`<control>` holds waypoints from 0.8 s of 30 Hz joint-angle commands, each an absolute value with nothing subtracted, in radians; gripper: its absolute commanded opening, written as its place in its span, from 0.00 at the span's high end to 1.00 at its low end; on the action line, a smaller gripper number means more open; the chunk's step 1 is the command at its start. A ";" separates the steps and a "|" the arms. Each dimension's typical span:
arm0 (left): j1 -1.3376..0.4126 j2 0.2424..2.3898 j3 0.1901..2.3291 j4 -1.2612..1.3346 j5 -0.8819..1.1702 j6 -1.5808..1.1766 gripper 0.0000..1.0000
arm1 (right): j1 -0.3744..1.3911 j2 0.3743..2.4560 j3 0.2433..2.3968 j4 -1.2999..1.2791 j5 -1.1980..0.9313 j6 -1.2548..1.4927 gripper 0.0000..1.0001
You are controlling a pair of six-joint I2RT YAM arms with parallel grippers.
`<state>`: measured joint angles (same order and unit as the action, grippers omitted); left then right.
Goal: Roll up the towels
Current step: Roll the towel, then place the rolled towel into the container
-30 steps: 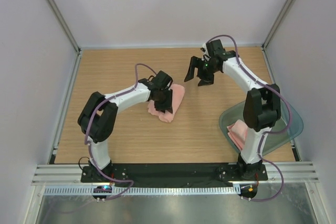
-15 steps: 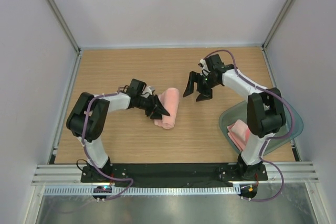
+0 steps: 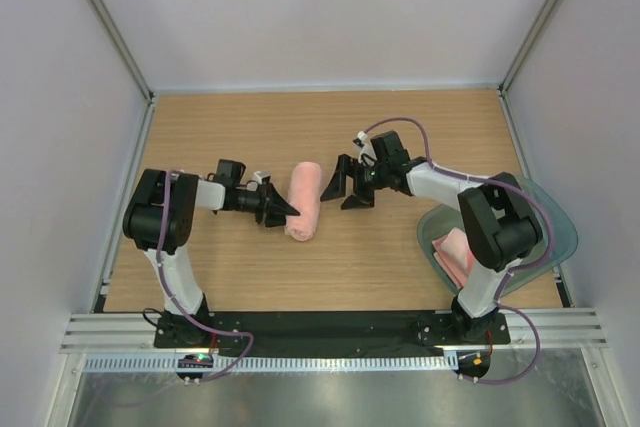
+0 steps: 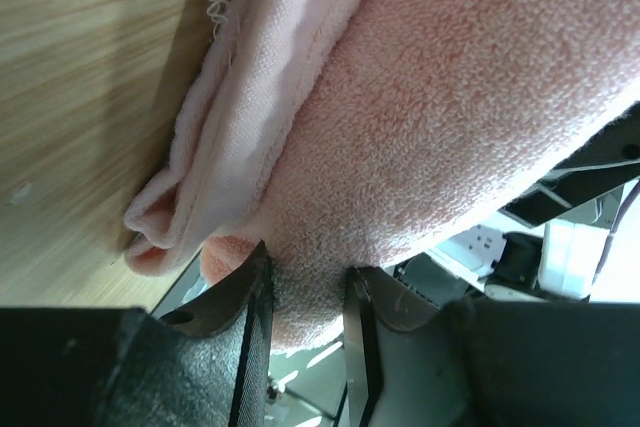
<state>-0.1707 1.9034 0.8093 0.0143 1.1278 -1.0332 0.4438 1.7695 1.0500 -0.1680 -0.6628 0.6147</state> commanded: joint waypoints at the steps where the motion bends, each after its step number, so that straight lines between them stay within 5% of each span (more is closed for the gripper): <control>1: -0.141 1.980 0.801 -0.061 1.049 -0.974 0.86 | 0.462 1.766 1.052 0.043 -0.663 0.669 0.11; 12: -0.100 2.045 0.828 -0.104 1.028 -0.960 0.87 | 0.574 1.920 1.112 0.150 -0.493 0.695 0.05; 24: -0.090 2.097 0.854 -0.130 1.065 -0.946 0.85 | 0.689 2.062 1.143 0.307 -0.428 0.752 0.10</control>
<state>-0.0811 2.0010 0.8787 0.0147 1.2098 -0.8700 0.6159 2.0136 1.1347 0.2539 -0.4728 0.7483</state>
